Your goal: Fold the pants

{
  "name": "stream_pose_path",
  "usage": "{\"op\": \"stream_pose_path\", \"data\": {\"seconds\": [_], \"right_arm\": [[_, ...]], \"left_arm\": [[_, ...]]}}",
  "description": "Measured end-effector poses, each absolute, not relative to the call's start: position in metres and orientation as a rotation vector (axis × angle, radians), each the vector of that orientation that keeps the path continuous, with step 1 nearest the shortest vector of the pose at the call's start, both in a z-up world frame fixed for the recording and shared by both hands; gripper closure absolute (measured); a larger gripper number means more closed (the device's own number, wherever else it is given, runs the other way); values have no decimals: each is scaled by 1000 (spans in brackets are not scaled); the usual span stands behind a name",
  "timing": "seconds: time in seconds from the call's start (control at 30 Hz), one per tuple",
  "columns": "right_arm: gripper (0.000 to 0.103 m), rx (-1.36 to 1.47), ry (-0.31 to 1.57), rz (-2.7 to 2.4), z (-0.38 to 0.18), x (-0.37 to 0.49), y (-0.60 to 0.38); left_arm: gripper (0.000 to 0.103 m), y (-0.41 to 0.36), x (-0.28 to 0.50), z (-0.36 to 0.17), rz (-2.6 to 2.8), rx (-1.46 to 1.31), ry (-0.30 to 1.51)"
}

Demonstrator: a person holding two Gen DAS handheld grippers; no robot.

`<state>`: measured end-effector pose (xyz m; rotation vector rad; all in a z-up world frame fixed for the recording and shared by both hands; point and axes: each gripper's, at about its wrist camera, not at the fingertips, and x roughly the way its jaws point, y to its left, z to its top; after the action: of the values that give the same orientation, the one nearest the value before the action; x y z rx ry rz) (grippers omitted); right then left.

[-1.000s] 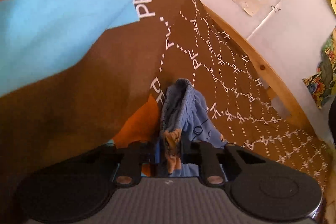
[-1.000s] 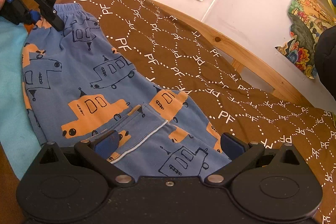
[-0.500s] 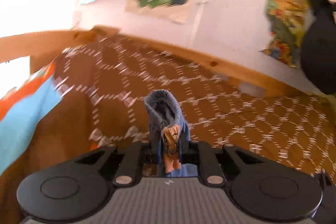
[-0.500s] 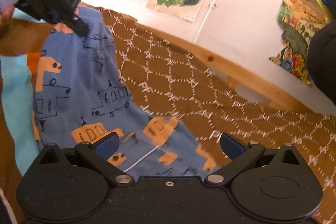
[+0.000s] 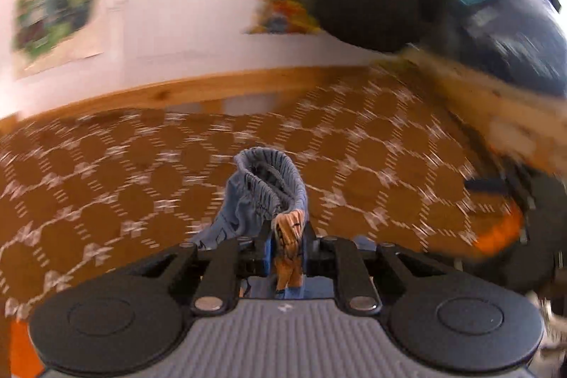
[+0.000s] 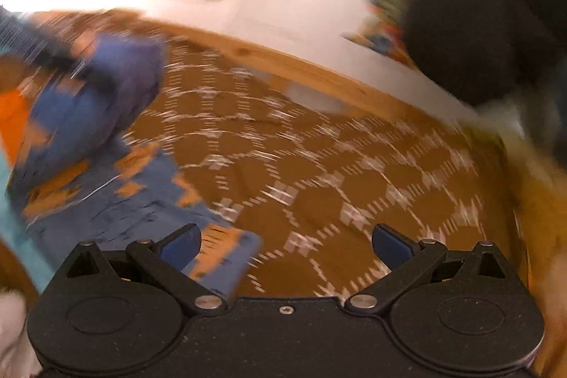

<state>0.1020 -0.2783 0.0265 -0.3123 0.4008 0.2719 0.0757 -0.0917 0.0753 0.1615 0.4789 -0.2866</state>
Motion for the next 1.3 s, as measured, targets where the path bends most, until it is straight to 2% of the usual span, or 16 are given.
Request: {"op": "stream_pose_path", "data": {"seconds": [0.17, 0.4, 0.43, 0.5, 0.57, 0.67, 0.77, 0.83, 0.97, 1.03, 1.07, 1.13, 1.17, 1.23, 1.27, 1.3], "right_arm": [[1, -144, 456, 227, 24, 117, -310], [1, -103, 499, 252, 7, 119, -316], [1, -101, 506, 252, 4, 120, -317], [1, -99, 513, 254, 3, 122, -319], [1, -89, 520, 255, 1, 125, -320], [1, -55, 526, 271, -2, 128, -322], [1, -9, 528, 345, -4, 131, -316], [10, 32, 526, 402, -4, 136, -310], [21, 71, 561, 506, -8, 155, -294], [34, 63, 587, 522, -15, 164, -285], [38, 70, 605, 534, -18, 168, -283], [62, 108, 654, 556, -26, 176, -281], [67, 124, 673, 566, -30, 179, -281], [87, 150, 677, 580, -32, 179, -281], [92, 151, 669, 585, -31, 178, -282], [93, 156, 664, 595, -28, 177, -282]], "left_arm": [[85, -141, 85, 45, -348, 261, 543], [83, -175, 95, 5, -367, 334, 629], [71, -177, 95, 2, -377, 341, 641], [41, -178, 90, -2, -418, 342, 649], [32, -177, 78, -2, -427, 356, 617], [31, -177, 66, -8, -428, 434, 583], [37, -175, 64, -18, -447, 466, 618], [49, -172, 67, -26, -448, 453, 659], [58, -166, 69, -30, -455, 413, 680], [67, -167, 68, -31, -460, 431, 673], [75, -168, 67, -32, -464, 437, 672], [84, -168, 66, -33, -470, 431, 681], [90, -167, 67, -33, -470, 422, 684], [93, -164, 67, -30, -465, 393, 680], [95, -162, 68, -28, -465, 375, 676], [95, -160, 68, -25, -466, 355, 669]]}}
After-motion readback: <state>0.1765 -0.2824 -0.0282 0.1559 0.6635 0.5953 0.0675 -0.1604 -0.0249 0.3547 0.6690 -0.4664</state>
